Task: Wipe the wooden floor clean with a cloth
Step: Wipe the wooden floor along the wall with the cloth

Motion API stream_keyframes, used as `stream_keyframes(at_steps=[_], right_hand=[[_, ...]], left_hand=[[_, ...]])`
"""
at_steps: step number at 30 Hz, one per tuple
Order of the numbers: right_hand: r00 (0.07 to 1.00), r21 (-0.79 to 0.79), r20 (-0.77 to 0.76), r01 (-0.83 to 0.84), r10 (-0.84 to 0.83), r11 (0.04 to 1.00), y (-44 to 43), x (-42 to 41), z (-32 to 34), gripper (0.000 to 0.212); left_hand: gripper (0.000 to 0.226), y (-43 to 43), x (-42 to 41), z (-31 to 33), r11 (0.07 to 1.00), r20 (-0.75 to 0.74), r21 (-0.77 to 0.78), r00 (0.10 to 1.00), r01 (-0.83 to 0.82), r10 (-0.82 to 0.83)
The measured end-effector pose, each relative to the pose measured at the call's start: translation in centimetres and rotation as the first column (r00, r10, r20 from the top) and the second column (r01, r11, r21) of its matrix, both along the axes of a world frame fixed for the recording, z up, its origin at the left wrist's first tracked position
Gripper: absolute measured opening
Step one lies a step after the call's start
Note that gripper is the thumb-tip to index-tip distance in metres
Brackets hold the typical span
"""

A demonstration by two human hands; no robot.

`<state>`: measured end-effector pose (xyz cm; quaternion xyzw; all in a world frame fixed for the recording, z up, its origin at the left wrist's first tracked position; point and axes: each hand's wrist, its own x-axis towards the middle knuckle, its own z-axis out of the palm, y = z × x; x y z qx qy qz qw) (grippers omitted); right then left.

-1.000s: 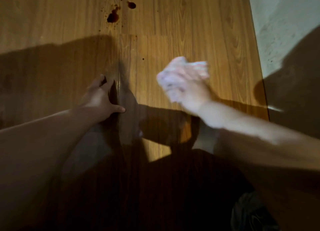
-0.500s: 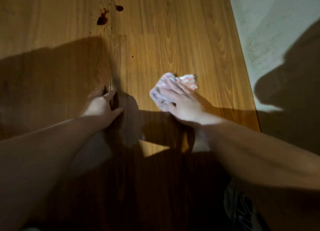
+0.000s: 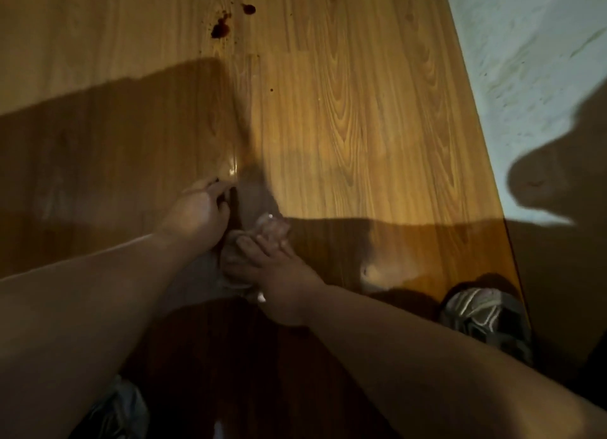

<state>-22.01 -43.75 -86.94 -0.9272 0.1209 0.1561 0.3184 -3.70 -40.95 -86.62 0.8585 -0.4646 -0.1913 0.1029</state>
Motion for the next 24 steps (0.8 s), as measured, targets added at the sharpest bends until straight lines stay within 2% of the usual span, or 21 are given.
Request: stream_keyframes(at_steps=[1, 3, 4, 6, 8, 9, 10, 12, 13, 14, 15, 16, 17, 18, 19, 20, 21, 22, 23, 24], right_hand=[[0.997, 0.009, 0.075, -0.01, 0.01, 1.0, 0.0, -0.6, 0.2, 0.058], [0.953, 0.008, 0.129, 0.275, -0.273, 0.962, -3.3, -2.4, 0.0, 0.054], [0.893, -0.021, 0.078, 0.446, -0.443, 0.895, -5.5, -3.1, -0.3, 0.052], [0.718, -0.155, -0.026, 0.684, -0.695, 0.713, -9.7, -4.8, -1.0, 0.049], [0.568, -0.27, -0.113, 0.772, -0.815, 0.575, -12.6, -5.5, -0.7, 0.051], [0.53, -0.296, -0.166, 0.778, -0.832, 0.554, -13.4, -5.4, -0.6, 0.053], [0.522, -0.305, -0.203, 0.77, -0.828, 0.561, -13.9, -4.9, -0.5, 0.055], [0.58, -0.3, -0.221, 0.725, -0.784, 0.62, -13.5, -3.3, -0.6, 0.057], [0.615, -0.301, -0.211, 0.698, -0.759, 0.65, -13.0, -2.2, -0.8, 0.057], [0.639, -0.305, -0.201, 0.679, -0.742, 0.667, -12.3, -1.2, -1.0, 0.059], [0.636, -0.303, -0.206, 0.681, -0.744, 0.667, -11.7, -0.4, -1.1, 0.06], [0.62, -0.291, -0.206, 0.7, -0.757, 0.652, -11.3, 0.6, -1.2, 0.061], [0.613, -0.273, -0.19, 0.718, -0.767, 0.641, -11.1, 1.4, -1.2, 0.06], [0.623, -0.259, -0.156, 0.723, -0.767, 0.64, -11.0, 2.1, -1.1, 0.059], [0.643, -0.243, -0.105, 0.723, -0.758, 0.647, -11.0, 2.7, -1.1, 0.058], [0.662, -0.228, -0.06, 0.72, -0.747, 0.656, -11.3, 3.2, -1.0, 0.058], [0.671, -0.216, -0.035, 0.718, -0.74, 0.662, -11.7, 3.6, -1.0, 0.059], [0.672, -0.214, -0.037, 0.718, -0.739, 0.663, -12.4, 3.9, -1.0, 0.059], [0.664, -0.216, -0.063, 0.719, -0.745, 0.66, -13.0, 4.2, -1.0, 0.059], [0.646, -0.216, -0.098, 0.729, -0.757, 0.65, -13.6, 4.3, -0.9, 0.059]], left_hand=[[0.04, 0.8, -0.5, 0.0, 0.996, 0.039, -0.084, 0.999, -0.027, 0.03], [0.047, 2.1, -2.3, -0.5, 0.978, 0.018, -0.202, 0.998, -0.059, 0.064], [0.055, 3.2, -3.9, -1.0, 0.984, -0.025, -0.176, 0.999, -0.032, 0.028], [0.065, 5.3, -7.7, -2.2, 0.988, -0.042, -0.016, 0.987, 0.155, -0.156], [0.06, 7.4, -11.0, -3.5, 0.907, 0.093, 0.096, 0.904, 0.41, -0.418], [0.058, 7.9, -11.1, -3.6, 0.844, 0.123, 0.127, 0.836, 0.521, -0.535], [0.055, 8.0, -10.1, -3.6, 0.773, 0.126, 0.114, 0.763, 0.624, -0.634], [0.053, 7.7, -5.4, -4.1, 0.657, 0.188, 0.124, 0.633, 0.743, -0.751], [0.053, 7.8, -2.5, -4.3, 0.718, 0.206, 0.158, 0.688, 0.678, -0.696], [0.052, 8.1, 0.6, -4.6, 0.87, 0.232, 0.182, 0.84, 0.459, -0.491], [0.051, 8.9, 3.2, -4.5, 0.976, 0.264, 0.198, 0.954, 0.092, -0.144], [0.05, 9.7, 5.4, -4.2, 0.937, 0.275, 0.204, 0.935, -0.285, 0.225], [0.051, 10.4, 6.5, -3.7, 0.805, 0.264, 0.216, 0.826, -0.553, 0.497], [0.051, 10.6, 6.6, -3.5, 0.704, 0.259, 0.228, 0.739, -0.673, 0.622], [0.052, 10.2, 6.0, -3.5, 0.677, 0.267, 0.234, 0.715, -0.698, 0.646], [0.053, 9.4, 4.8, -3.6, 0.708, 0.263, 0.215, 0.738, -0.673, 0.622], [0.054, 8.4, 3.0, -3.7, 0.785, 0.242, 0.183, 0.801, -0.591, 0.547], [0.054, 7.4, 0.6, -4.1, 0.885, 0.218, 0.145, 0.887, -0.442, 0.407], [0.053, 6.8, -2.5, -4.5, 0.968, 0.206, 0.109, 0.958, -0.226, 0.201], [0.052, 6.7, -5.7, -4.9, 0.997, 0.198, 0.066, 0.979, 0.038, -0.05]])
